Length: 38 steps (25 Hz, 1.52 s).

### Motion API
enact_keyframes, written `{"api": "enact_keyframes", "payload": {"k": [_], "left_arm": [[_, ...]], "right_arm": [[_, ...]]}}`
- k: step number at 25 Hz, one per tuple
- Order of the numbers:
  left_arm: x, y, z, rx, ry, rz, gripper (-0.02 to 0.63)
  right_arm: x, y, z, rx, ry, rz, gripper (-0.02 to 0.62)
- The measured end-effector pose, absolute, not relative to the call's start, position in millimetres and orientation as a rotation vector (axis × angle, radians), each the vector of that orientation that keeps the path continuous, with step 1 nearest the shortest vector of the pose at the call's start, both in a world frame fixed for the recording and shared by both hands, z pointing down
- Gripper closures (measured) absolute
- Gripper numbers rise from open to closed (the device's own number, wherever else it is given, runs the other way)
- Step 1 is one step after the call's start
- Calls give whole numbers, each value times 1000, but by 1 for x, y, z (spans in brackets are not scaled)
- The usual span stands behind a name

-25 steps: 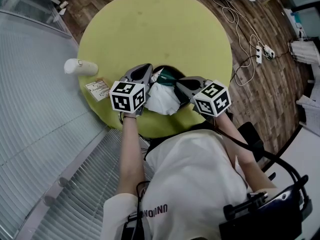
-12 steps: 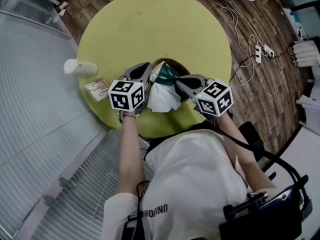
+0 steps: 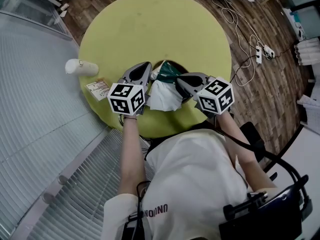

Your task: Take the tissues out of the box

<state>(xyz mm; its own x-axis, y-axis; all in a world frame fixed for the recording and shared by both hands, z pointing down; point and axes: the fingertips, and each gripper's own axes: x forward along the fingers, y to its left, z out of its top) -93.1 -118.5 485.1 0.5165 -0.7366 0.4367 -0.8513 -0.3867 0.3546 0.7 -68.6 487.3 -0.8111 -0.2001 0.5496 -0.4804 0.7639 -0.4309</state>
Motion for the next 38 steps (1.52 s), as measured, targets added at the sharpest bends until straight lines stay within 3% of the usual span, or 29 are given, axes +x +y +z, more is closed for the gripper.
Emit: {"api": "enact_keyframes", "payload": {"k": [38], "left_arm": [[-121, -84, 417, 2231, -1572, 86, 594]], "right_arm": [[-1, -81, 456, 582, -2568, 712, 578]]}}
